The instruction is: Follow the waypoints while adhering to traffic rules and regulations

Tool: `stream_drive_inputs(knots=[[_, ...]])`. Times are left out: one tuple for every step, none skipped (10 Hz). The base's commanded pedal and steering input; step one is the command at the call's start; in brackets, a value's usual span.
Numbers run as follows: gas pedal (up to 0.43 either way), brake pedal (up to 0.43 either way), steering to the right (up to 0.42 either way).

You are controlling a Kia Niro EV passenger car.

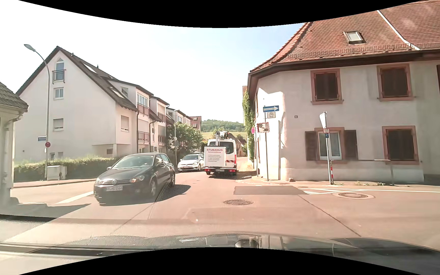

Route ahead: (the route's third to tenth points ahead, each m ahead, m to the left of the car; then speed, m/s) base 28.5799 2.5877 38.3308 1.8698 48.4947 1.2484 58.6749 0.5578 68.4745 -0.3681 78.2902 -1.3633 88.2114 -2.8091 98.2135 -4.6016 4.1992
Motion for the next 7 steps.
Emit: stream_drive_inputs(knots=[[0.067, 0.000, 0.000], [0.067, 0.000, -0.003], [0.067, 0.000, -0.009], [0.079, 0.000, -0.015], [0.079, 0.000, -0.020], [0.079, 0.000, -0.027], [0.079, 0.000, -0.037]])
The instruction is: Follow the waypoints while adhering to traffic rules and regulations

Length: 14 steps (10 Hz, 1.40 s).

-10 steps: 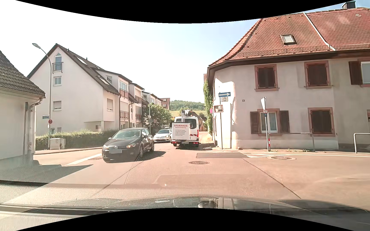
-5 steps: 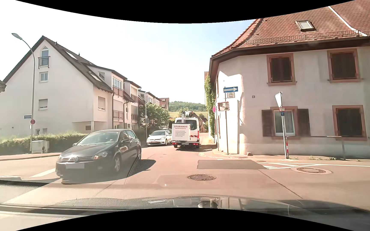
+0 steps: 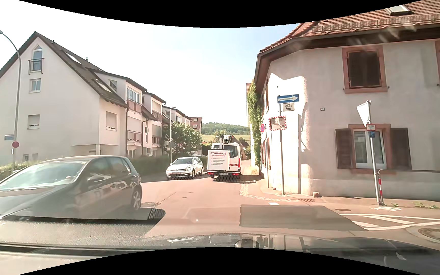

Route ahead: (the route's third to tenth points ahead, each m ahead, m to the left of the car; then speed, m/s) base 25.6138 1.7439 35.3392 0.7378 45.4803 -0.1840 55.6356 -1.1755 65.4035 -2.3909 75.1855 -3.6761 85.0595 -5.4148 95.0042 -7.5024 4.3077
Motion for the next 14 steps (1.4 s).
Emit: stream_drive_inputs(knots=[[0.079, 0.000, -0.047], [0.079, 0.000, -0.060], [0.079, 0.000, -0.070], [0.079, 0.000, -0.075], [0.079, 0.000, -0.075], [0.079, 0.000, -0.075], [0.079, 0.000, -0.075], [0.087, 0.000, -0.075], [0.087, 0.000, -0.072], [0.087, 0.000, -0.066], [0.087, 0.000, -0.057], [0.087, 0.000, -0.049], [0.087, 0.000, -0.042], [0.087, 0.000, -0.033]])
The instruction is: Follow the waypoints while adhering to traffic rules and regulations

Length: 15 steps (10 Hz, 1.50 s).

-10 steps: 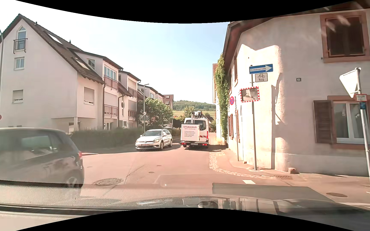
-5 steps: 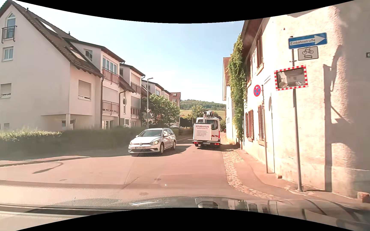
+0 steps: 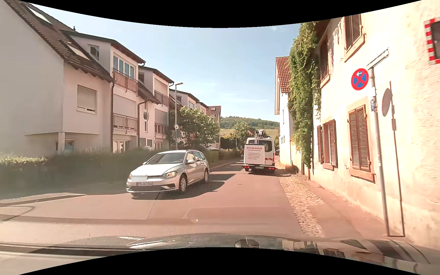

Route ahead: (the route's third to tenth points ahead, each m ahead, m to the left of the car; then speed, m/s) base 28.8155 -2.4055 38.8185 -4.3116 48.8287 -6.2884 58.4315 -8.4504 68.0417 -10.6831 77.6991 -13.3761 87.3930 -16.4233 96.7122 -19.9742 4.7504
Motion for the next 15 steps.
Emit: stream_drive_inputs(knots=[[0.087, 0.000, -0.012], [0.087, 0.000, 0.008], [0.087, 0.000, 0.027], [0.087, 0.000, 0.045], [0.087, 0.000, 0.062], [0.087, 0.000, 0.074], [0.098, 0.000, 0.091], [0.098, 0.000, 0.106], [0.098, 0.000, 0.118], [0.098, 0.000, 0.127], [0.118, 0.000, 0.129], [0.130, 0.000, 0.127], [0.130, 0.000, 0.118], [0.130, 0.000, 0.097], [0.130, 0.000, 0.072]])
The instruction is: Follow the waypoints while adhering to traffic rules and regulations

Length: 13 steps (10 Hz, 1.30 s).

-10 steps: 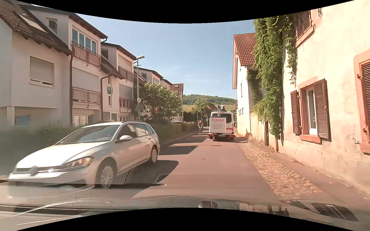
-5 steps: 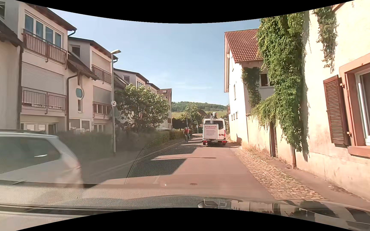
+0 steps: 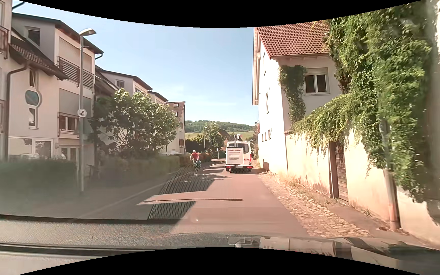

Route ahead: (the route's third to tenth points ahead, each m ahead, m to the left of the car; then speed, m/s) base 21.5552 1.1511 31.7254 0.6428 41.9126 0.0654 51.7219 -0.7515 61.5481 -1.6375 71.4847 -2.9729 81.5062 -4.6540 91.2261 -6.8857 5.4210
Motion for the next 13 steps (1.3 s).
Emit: stream_drive_inputs(knots=[[0.130, 0.000, 0.057], [0.130, 0.000, 0.047], [0.130, 0.000, 0.038], [0.130, 0.000, 0.030], [0.130, 0.000, 0.016], [0.130, 0.000, -0.002], [0.130, 0.000, -0.016], [0.130, 0.000, -0.021], [0.130, 0.000, -0.020], [0.130, 0.000, -0.013], [0.130, 0.000, -0.007], [0.130, 0.000, -0.003], [0.130, 0.000, -0.003]])
